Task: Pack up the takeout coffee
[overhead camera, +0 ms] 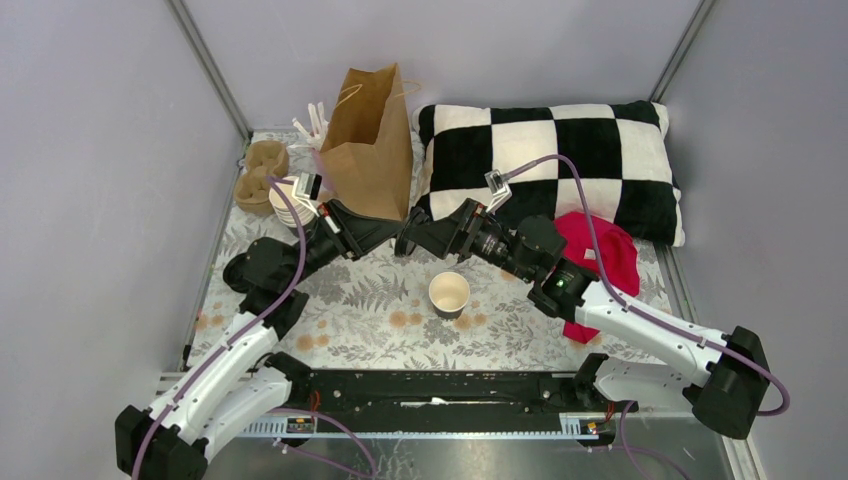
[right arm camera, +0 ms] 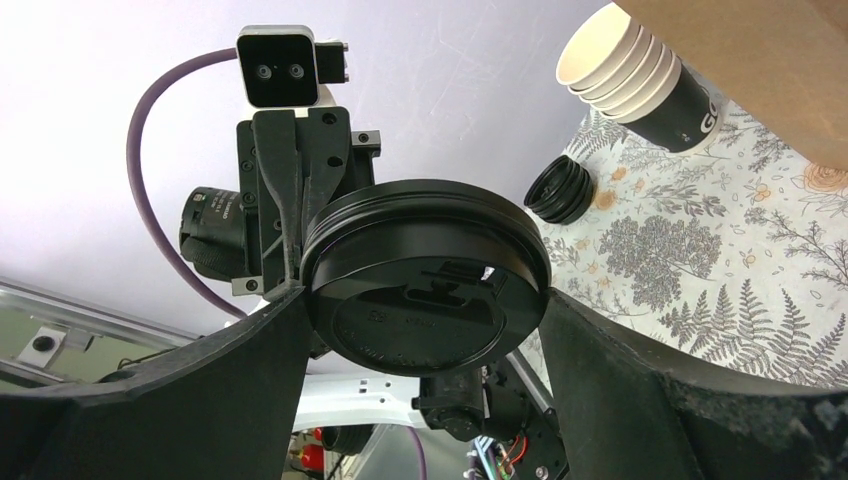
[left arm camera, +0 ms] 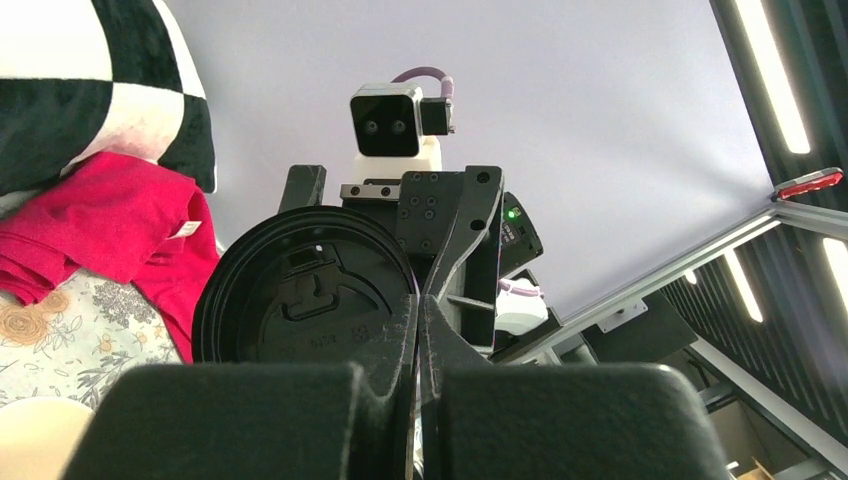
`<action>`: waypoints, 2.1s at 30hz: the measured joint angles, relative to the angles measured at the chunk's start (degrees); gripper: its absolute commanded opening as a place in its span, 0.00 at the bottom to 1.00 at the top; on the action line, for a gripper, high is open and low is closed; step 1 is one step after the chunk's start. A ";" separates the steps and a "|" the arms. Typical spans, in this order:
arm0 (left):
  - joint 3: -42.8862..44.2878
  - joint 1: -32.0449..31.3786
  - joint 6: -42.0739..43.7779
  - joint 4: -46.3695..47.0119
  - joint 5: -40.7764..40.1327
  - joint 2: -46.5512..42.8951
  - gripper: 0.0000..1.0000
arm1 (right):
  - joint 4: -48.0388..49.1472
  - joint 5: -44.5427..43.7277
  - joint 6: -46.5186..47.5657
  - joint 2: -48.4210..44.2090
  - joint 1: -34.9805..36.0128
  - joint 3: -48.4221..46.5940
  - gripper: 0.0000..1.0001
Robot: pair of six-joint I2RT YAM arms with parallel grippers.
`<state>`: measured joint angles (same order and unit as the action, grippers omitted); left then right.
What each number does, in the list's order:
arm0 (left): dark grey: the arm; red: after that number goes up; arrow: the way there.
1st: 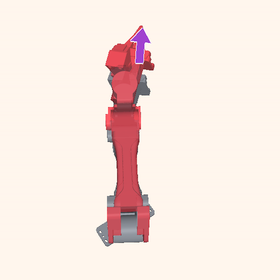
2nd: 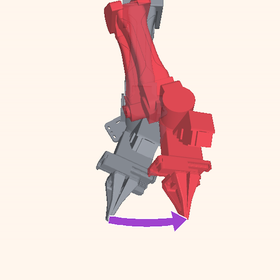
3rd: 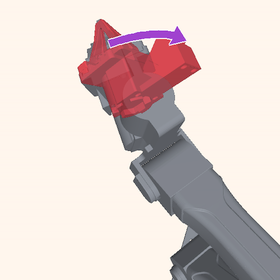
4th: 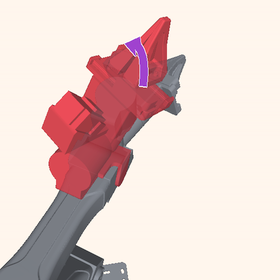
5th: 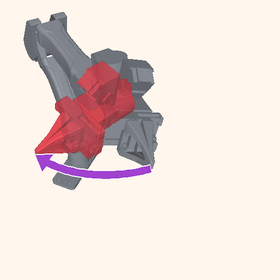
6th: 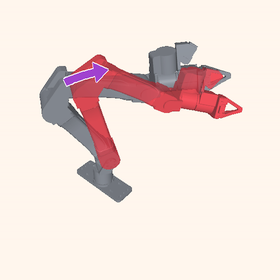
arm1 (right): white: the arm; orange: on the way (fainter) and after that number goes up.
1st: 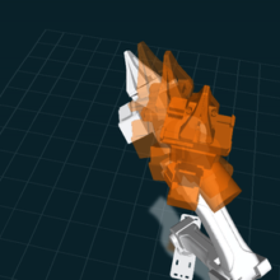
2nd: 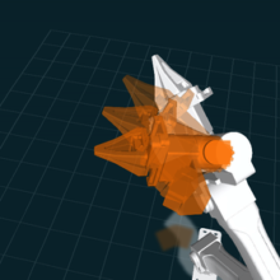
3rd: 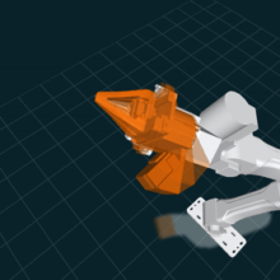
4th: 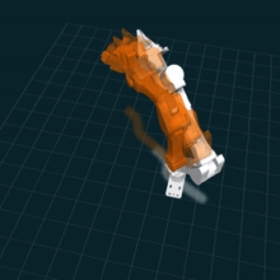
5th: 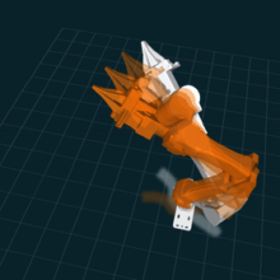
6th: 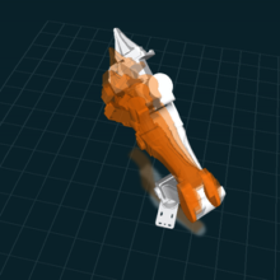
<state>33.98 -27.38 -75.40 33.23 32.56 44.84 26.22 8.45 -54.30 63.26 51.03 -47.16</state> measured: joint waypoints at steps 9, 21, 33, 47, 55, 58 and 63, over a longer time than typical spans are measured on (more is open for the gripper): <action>-0.26 -0.02 1.14 -2.64 -0.74 -0.94 0.15 | -0.70 -0.68 0.04 0.00 0.04 0.20 0.83; 4.61 -0.07 11.08 -23.15 -4.42 -3.69 0.79 | -5.44 -2.40 2.56 -1.11 0.04 0.22 0.83; 14.67 -0.11 30.58 -61.05 -18.32 -7.96 0.99 | -41.55 -8.83 26.53 -4.17 0.09 -9.84 0.84; 11.61 -0.11 38.05 -69.24 -20.04 -1.51 0.99 | -75.45 -11.30 40.85 22.77 2.54 -31.76 0.82; 11.26 -0.11 40.46 -70.03 -21.77 -2.62 0.99 | -82.62 -13.97 41.75 29.59 6.67 -38.07 0.82; 11.23 -0.11 40.83 -70.01 -22.29 -3.56 0.99 | -84.43 -15.10 41.88 32.13 7.50 -39.95 0.82; 10.71 -0.11 40.94 -70.01 -22.80 -5.51 0.99 | -86.40 -15.85 41.99 35.74 8.13 -42.45 0.83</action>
<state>44.69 -27.49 -34.46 -36.77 9.76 39.33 -60.18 -7.40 -12.32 99.00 59.16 -89.60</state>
